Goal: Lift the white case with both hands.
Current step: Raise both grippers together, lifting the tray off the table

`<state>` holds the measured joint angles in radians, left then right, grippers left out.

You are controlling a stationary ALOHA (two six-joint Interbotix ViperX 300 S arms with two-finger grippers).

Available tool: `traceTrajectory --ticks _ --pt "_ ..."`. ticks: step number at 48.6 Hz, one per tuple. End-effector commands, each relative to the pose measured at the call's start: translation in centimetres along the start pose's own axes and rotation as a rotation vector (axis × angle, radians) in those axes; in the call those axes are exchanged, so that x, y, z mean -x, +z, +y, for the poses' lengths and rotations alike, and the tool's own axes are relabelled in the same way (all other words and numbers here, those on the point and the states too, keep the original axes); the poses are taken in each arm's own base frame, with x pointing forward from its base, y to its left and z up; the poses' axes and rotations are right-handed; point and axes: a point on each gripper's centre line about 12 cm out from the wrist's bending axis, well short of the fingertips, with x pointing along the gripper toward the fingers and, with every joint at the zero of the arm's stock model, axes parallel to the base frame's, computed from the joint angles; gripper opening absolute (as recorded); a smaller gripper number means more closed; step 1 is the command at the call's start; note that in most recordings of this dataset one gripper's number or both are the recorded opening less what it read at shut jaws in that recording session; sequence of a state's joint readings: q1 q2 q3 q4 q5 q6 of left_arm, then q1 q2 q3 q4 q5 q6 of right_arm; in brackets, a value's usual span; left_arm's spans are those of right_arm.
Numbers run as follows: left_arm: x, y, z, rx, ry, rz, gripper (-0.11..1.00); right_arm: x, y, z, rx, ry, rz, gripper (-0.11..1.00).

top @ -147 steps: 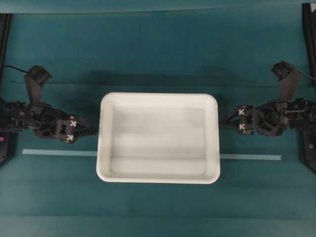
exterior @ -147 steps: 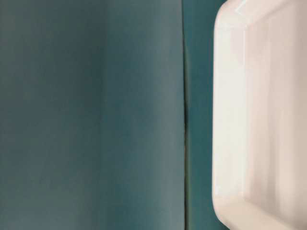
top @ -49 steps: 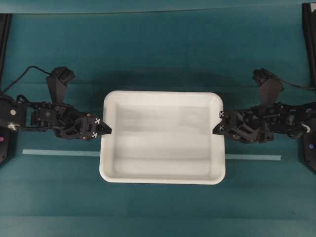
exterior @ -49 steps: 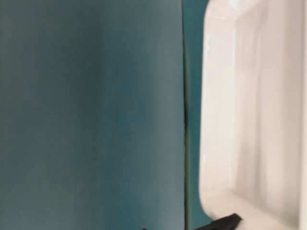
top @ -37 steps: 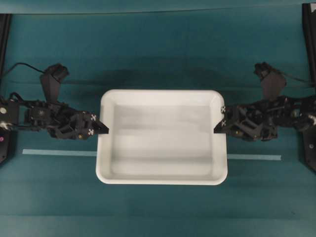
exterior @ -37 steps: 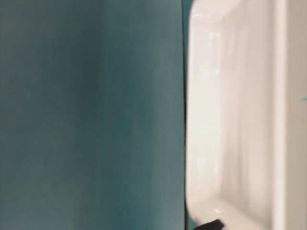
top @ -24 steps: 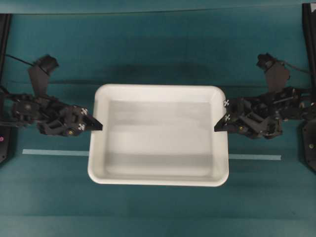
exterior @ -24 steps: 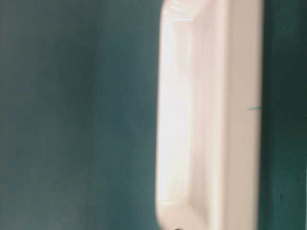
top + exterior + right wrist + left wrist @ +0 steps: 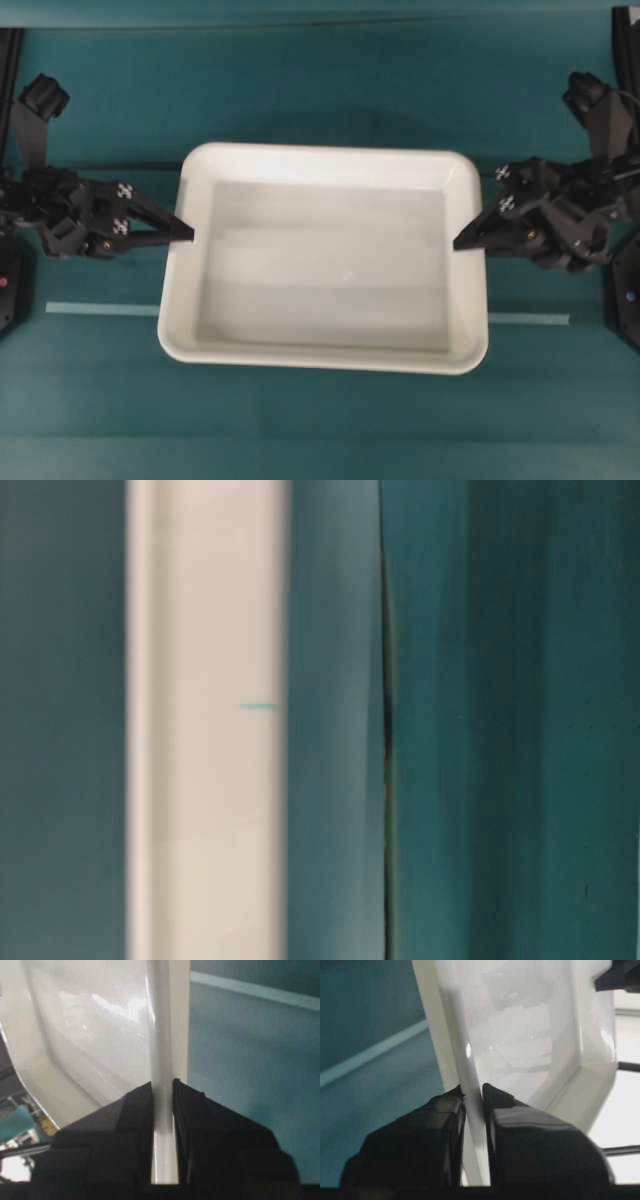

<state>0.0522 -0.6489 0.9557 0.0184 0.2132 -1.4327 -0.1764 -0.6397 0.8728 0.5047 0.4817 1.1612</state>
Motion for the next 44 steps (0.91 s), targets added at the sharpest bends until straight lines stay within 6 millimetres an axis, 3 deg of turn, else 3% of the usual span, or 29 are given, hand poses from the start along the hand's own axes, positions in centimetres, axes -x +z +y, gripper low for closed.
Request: traceTrajectory --ticks 1,10,24,44 --pt "0.3 -0.1 -0.8 0.015 -0.009 0.007 0.09 1.0 0.0 1.6 -0.005 0.03 0.0 0.1" --pt "1.5 -0.4 -2.8 0.037 -0.014 0.024 0.09 1.9 -0.4 3.4 -0.011 0.037 0.013 0.1" --pt "4.4 0.6 -7.7 -0.009 0.039 0.018 0.09 3.1 -1.2 6.9 0.02 0.021 0.046 0.1" --pt "6.4 1.2 -13.2 -0.015 -0.066 0.01 0.09 6.8 -2.4 11.5 0.056 0.059 0.079 0.1"
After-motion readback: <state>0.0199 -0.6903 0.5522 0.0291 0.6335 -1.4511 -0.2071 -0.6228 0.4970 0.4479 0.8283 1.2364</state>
